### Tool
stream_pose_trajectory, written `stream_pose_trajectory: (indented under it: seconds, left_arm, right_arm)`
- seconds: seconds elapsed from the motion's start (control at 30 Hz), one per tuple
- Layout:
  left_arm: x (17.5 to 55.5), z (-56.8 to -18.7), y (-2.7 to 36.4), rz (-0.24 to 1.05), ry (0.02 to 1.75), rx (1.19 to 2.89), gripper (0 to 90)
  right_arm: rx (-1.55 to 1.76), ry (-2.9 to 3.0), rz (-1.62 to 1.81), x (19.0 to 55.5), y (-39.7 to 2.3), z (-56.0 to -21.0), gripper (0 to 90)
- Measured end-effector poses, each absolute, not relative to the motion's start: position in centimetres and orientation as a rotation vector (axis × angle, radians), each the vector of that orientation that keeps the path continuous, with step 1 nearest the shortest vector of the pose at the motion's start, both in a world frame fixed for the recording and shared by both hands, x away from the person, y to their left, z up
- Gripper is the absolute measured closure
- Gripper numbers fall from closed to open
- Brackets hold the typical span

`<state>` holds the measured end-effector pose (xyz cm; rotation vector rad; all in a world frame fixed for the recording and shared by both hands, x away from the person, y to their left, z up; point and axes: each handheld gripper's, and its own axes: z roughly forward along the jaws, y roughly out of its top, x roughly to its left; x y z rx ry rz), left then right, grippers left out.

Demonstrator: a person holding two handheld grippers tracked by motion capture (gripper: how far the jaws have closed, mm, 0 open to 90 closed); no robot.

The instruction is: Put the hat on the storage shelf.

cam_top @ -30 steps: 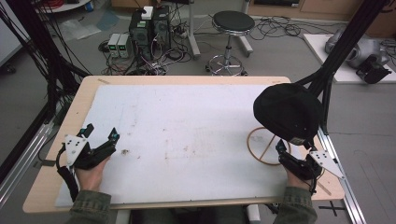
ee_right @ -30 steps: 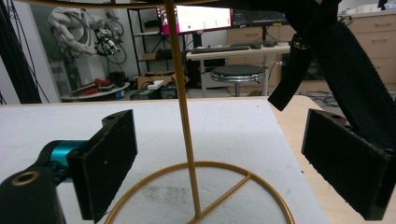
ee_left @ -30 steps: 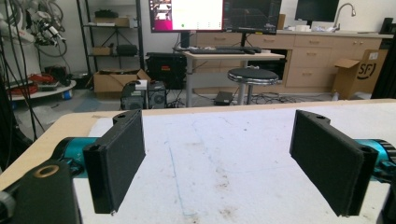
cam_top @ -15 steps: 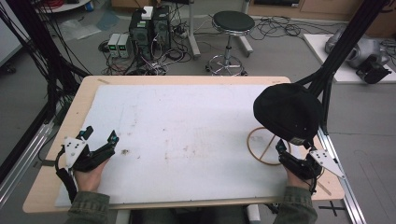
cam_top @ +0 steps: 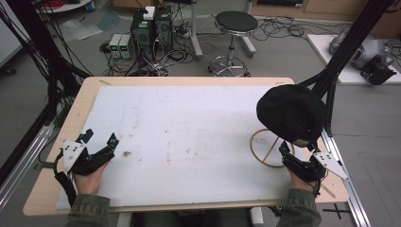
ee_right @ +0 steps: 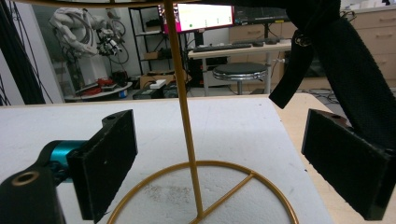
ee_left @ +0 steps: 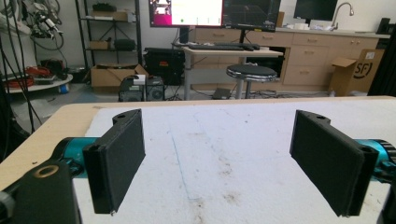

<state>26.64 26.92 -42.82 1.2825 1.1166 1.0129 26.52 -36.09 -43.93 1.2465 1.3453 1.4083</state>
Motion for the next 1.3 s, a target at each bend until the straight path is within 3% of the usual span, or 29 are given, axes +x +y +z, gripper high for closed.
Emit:
stream_pose_trajectory:
  seconds: [1.3]
  left_arm:
    - [26.66, -43.1, 26.77, 0.989, 1.109, 1.3, 18.3]
  right_arm:
    - [1.258, 1.341, 1.418, 26.52, -36.21, -43.96, 9.7]
